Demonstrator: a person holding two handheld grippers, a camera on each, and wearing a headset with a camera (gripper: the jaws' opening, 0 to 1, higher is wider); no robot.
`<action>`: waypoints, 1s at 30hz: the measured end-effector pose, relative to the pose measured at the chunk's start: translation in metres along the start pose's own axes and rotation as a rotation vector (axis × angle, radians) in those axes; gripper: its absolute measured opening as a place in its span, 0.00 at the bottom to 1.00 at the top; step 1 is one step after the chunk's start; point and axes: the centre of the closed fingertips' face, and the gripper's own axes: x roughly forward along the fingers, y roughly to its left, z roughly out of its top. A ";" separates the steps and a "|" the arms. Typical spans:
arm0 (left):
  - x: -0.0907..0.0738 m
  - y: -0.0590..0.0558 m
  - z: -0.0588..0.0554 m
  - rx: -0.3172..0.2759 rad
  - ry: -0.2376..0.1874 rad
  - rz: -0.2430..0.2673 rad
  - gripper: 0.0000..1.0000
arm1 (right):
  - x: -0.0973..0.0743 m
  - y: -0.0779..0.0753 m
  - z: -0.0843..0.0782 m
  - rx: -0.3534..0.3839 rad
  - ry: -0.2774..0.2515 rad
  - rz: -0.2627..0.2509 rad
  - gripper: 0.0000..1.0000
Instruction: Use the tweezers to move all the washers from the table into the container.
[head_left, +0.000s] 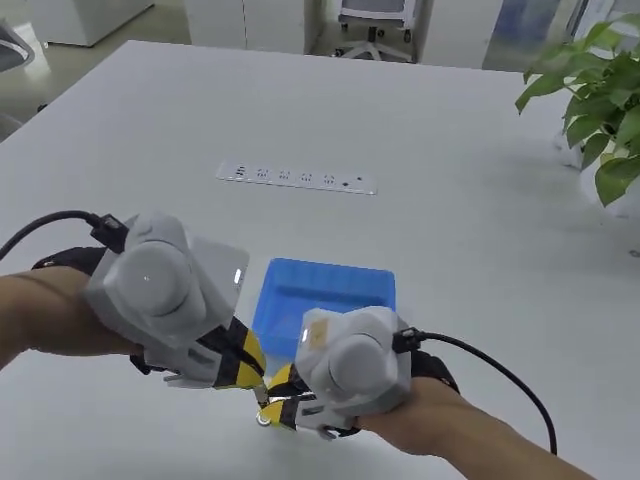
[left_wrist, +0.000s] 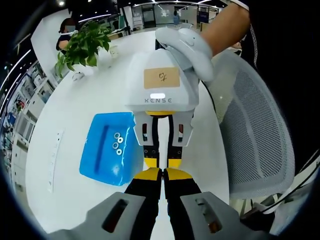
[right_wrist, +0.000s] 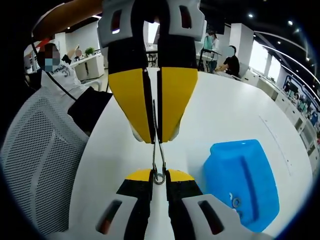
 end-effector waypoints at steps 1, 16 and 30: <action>0.000 -0.001 0.000 -0.002 0.000 -0.002 0.06 | 0.001 0.001 0.000 0.001 0.000 0.003 0.12; 0.008 -0.004 -0.007 -0.016 0.003 -0.014 0.06 | 0.007 0.007 -0.006 0.021 0.000 0.024 0.12; 0.011 0.001 -0.004 -0.037 -0.007 -0.018 0.06 | 0.009 0.004 -0.008 0.021 0.003 0.024 0.10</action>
